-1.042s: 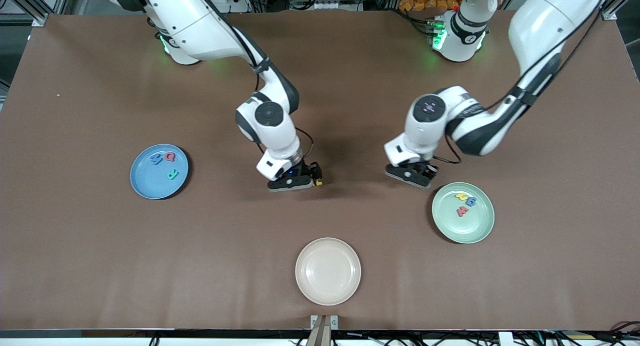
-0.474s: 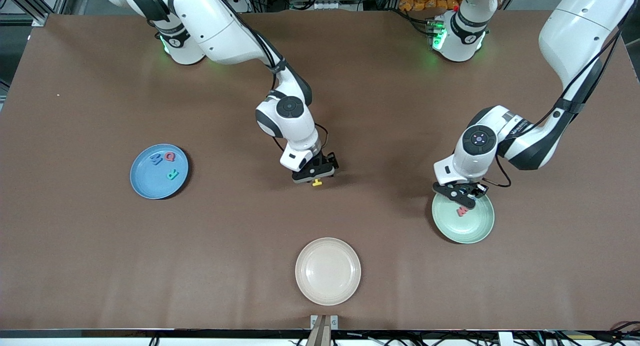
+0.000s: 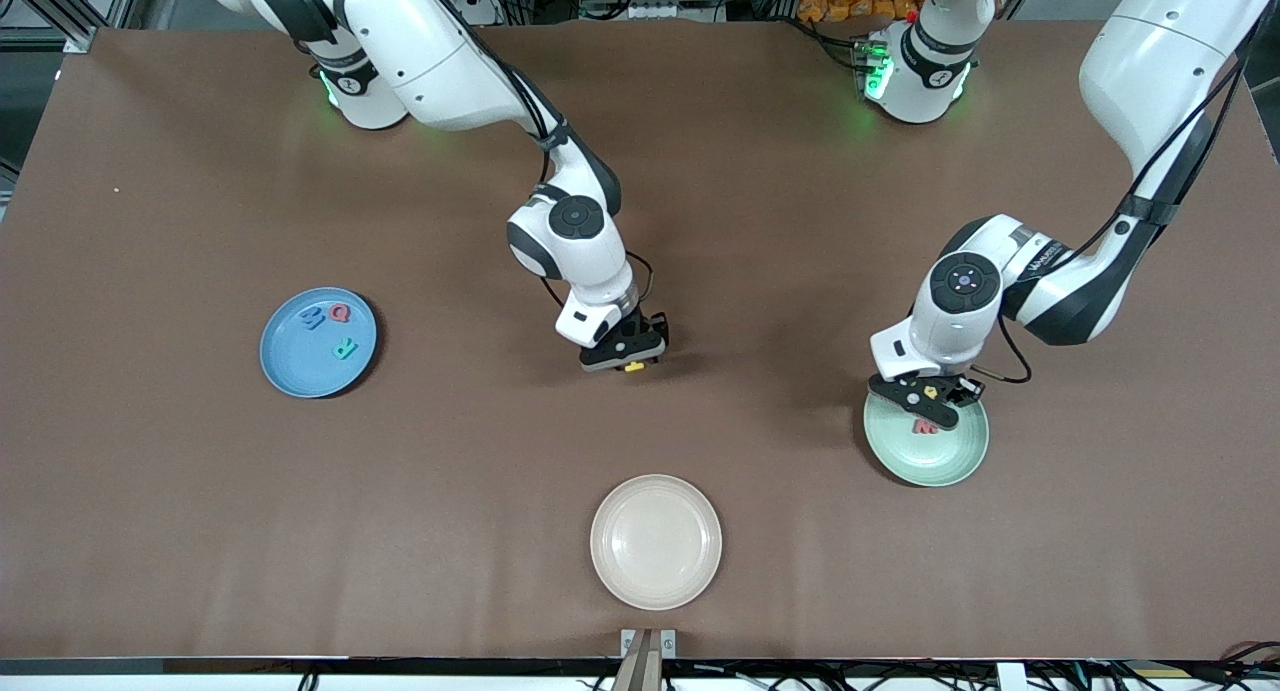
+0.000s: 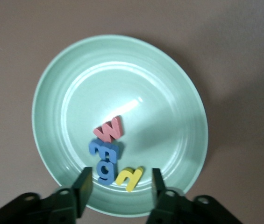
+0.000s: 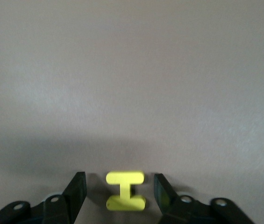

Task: Sort uppercase to blue plate, lowercase to green plate
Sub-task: 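Place the m on the green plate while the right gripper reaches the yellow H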

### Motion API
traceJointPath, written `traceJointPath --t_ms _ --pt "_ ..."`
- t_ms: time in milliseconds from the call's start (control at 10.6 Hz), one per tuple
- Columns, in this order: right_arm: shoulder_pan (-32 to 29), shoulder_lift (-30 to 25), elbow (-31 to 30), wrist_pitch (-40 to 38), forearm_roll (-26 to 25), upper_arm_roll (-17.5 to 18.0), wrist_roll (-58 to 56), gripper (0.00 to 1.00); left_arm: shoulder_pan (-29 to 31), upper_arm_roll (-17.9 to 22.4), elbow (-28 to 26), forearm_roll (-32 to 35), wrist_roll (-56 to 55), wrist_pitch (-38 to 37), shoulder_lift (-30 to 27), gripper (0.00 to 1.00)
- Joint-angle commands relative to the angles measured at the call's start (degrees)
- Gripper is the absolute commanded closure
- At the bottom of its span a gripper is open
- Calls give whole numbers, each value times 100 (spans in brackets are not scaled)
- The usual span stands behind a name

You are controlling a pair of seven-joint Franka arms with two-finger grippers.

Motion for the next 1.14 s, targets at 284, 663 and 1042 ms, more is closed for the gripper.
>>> traceJointPath --t_ms 284,663,1042 --pt "60 54 108 -52 -132 -95 58 31 -258 27 1257 -1735 249 -1527 -454 0" --pt "113 37 169 -492 -79 -86 76 39 -818 551 1785 -3008 258 -2590 -1490 0" --pt "113 54 169 -492 -96 -86 67 53 -1891 2107 1786 -4188 371 -3146 -2528 0"
